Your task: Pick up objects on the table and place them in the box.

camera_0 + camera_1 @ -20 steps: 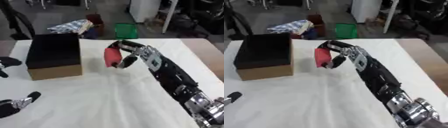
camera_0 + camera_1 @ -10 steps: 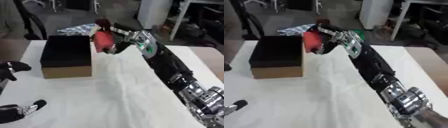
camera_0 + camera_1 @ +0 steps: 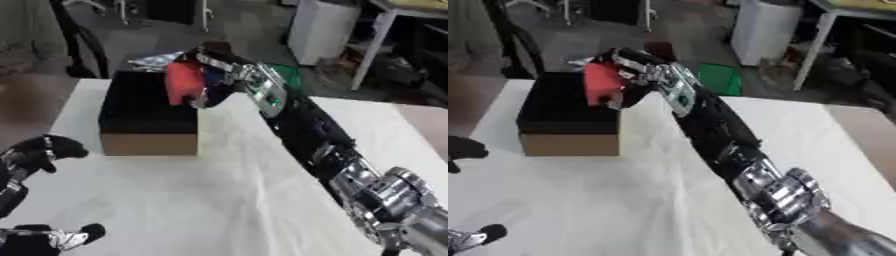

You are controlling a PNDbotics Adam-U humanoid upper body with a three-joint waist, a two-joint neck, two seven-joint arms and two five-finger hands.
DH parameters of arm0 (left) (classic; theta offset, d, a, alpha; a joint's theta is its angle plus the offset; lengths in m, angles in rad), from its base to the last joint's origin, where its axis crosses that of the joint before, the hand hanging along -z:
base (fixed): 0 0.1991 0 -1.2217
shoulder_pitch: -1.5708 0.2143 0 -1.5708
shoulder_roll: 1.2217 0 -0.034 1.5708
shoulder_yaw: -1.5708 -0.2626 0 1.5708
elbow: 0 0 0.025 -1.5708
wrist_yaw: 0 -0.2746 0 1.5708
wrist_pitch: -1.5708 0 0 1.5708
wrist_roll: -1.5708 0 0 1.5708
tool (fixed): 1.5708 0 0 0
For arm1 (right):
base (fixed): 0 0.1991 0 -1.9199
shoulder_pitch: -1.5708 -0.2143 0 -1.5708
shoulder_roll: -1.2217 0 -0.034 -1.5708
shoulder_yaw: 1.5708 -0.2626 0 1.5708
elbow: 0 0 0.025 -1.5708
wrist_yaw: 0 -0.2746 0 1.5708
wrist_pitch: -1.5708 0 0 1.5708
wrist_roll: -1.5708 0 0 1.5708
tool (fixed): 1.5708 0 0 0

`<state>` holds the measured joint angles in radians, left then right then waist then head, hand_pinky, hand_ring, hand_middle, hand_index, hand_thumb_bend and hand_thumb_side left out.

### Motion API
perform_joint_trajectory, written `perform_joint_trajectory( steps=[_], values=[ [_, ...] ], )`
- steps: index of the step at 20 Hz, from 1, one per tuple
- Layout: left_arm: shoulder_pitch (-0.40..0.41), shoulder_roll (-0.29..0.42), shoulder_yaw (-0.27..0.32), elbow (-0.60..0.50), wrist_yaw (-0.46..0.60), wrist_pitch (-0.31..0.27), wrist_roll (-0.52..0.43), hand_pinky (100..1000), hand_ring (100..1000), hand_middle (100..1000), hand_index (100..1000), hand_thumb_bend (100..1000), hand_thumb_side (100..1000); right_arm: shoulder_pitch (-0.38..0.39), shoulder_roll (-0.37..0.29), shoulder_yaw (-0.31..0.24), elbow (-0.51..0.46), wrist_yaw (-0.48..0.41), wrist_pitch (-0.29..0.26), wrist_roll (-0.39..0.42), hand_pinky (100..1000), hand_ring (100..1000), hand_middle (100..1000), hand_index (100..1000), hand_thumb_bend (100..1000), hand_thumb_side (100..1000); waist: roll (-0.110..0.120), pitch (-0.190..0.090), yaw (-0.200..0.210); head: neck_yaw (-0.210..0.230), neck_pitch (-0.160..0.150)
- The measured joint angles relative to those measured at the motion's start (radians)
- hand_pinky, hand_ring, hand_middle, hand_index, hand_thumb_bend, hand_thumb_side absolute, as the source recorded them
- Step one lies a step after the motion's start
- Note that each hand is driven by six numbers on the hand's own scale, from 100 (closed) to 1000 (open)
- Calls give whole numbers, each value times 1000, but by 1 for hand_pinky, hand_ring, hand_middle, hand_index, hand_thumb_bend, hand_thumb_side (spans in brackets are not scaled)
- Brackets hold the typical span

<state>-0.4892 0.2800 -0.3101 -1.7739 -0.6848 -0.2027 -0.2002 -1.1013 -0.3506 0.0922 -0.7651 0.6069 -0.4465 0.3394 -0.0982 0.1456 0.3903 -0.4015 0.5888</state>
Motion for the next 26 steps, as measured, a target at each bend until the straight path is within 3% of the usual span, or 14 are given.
perform_joint_trajectory(
  steps=[2,3,5,10,16,19,22,26],
  values=[
    [-5,-3,-7,5,4,-10,-6,562,805,724,778,928,362,-6,18,-3,17,15,4,-13,757,815,713,851,267,203,-3,4,8,-10,0],
    [-5,-6,-10,6,5,-15,-8,562,805,723,774,968,389,-8,27,-5,23,24,6,-21,775,865,774,869,325,283,-4,6,10,-14,0],
    [-5,-8,-13,10,7,-24,-13,563,804,723,773,1000,405,-11,43,-5,31,43,9,-35,817,929,848,893,402,343,-4,9,12,-20,0],
    [-7,-8,-16,18,8,-40,-23,559,805,724,771,1000,383,-11,65,-6,40,109,45,-105,885,1000,956,932,626,386,-8,13,15,-24,0],
    [-6,-8,-16,25,8,-47,-31,557,803,723,770,1000,411,-7,67,-6,28,171,103,-240,884,1000,954,928,607,328,-8,14,-4,-21,0],
    [-1,-8,-13,31,8,-45,-33,564,804,724,770,1000,429,-1,64,1,-9,142,117,-278,875,1000,941,924,530,301,-1,14,-23,-10,0],
    [9,-8,-7,37,10,-39,-33,571,805,725,770,1000,601,11,50,14,-55,69,128,-280,872,1000,932,923,505,288,5,14,-47,4,0],
    [25,-8,5,44,25,-20,-12,584,807,728,770,1000,956,26,25,36,-134,-40,147,-253,874,1000,924,924,481,258,13,11,-79,20,3]
  ],
)
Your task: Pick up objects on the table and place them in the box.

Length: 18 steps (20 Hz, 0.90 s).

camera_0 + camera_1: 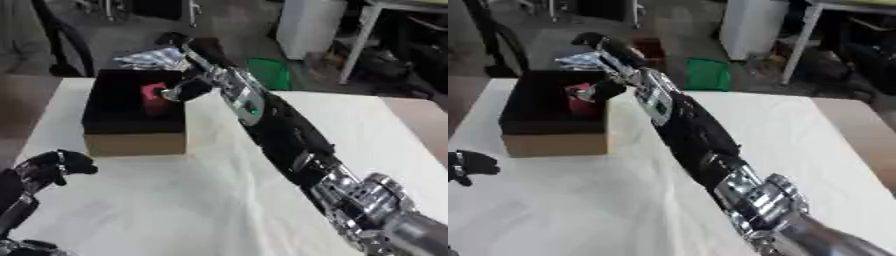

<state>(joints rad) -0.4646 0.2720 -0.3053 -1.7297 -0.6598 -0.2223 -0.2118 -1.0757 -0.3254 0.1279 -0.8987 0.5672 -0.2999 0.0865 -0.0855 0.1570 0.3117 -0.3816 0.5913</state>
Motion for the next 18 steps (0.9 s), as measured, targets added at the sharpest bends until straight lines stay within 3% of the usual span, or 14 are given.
perform_joint_trajectory(
  steps=[1,11,15,16,17,18],
  values=[
    [3,0,3,2,5,8,11,587,807,727,764,1000,1000,6,-8,6,-22,-26,4,9,875,1000,918,924,478,248,2,-1,-8,3,2],
    [35,1,32,31,89,147,218,575,800,709,707,1000,1000,91,-93,70,-336,-258,35,111,882,1000,900,924,491,175,22,-4,-98,47,16],
    [36,1,32,36,97,183,255,575,800,709,707,1000,1000,110,-118,76,-425,-313,64,136,882,1000,900,924,491,175,28,-4,-104,55,18],
    [36,1,32,36,97,187,258,625,829,738,745,1000,416,111,-120,76,-437,-321,70,139,884,1000,895,924,458,153,27,-4,-105,55,19],
    [39,4,30,36,95,186,257,629,833,741,748,1000,411,118,-121,76,-451,-328,71,140,884,1000,895,924,454,152,29,-4,-115,58,20],
    [44,9,24,39,90,182,253,642,852,757,766,1000,325,134,-124,76,-466,-337,70,139,884,1000,894,925,437,150,33,-4,-134,63,21]
  ],
)
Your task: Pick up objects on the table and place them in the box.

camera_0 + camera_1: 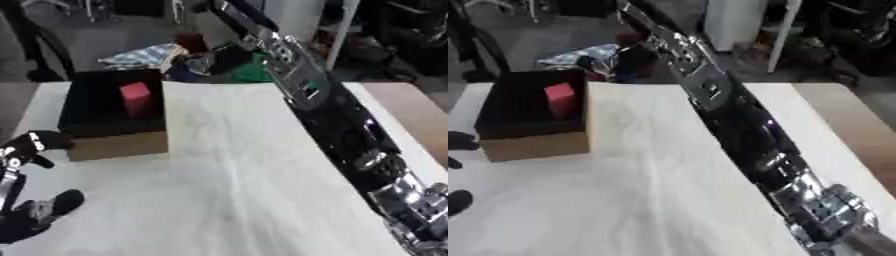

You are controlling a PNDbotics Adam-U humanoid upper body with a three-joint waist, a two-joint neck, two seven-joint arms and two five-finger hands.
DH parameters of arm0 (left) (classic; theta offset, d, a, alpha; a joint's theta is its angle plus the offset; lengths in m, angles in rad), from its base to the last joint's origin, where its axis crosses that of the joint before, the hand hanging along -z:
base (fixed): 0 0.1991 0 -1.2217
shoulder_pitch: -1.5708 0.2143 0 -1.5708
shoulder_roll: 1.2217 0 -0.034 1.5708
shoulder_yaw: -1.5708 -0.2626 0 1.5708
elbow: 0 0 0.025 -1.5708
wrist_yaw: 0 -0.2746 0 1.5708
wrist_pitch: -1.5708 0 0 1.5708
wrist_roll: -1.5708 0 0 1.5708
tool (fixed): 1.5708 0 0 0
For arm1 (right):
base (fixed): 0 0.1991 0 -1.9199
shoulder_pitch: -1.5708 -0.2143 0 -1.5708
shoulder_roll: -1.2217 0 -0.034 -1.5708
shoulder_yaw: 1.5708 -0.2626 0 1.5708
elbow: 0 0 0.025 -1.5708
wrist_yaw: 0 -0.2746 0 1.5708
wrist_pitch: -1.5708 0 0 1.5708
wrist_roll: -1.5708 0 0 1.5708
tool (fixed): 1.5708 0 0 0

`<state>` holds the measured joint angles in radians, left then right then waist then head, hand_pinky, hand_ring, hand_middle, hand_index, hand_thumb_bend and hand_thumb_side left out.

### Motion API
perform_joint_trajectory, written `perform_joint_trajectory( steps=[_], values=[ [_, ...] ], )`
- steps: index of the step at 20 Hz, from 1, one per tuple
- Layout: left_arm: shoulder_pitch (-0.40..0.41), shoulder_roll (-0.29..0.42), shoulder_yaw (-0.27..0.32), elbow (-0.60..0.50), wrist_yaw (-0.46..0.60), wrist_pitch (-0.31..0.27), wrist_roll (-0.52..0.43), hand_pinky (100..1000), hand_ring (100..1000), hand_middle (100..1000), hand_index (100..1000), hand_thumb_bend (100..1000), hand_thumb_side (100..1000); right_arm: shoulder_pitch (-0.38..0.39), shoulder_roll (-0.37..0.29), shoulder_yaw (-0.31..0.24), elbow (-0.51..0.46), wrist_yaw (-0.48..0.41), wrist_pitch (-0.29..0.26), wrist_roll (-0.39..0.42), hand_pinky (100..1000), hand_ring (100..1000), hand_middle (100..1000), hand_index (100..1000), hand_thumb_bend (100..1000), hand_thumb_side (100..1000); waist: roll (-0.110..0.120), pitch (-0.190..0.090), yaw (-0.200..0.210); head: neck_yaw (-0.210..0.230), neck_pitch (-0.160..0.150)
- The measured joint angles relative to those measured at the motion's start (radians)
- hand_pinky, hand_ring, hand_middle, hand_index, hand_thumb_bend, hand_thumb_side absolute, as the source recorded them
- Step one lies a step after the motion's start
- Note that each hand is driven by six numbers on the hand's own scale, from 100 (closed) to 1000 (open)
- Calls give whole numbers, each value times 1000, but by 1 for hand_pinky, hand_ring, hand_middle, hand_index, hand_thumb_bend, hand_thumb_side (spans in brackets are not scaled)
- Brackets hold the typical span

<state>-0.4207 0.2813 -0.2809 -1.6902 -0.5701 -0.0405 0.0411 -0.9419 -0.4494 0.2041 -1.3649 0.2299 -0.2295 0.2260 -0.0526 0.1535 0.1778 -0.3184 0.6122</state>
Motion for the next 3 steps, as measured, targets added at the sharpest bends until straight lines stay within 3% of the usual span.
perform_joint_trajectory(
  steps=[1,3],
  values=[
    [3,2,-5,3,-9,-8,-8,644,854,759,769,1000,314,21,-10,-1,-18,-12,-1,-1,884,1000,894,925,437,150,7,0,-17,5,2],
    [10,2,-6,9,-33,-28,-30,652,879,780,798,1000,117,63,-31,-2,-59,-39,-1,-1,884,1000,894,926,408,155,19,0,-34,12,3]
  ],
)
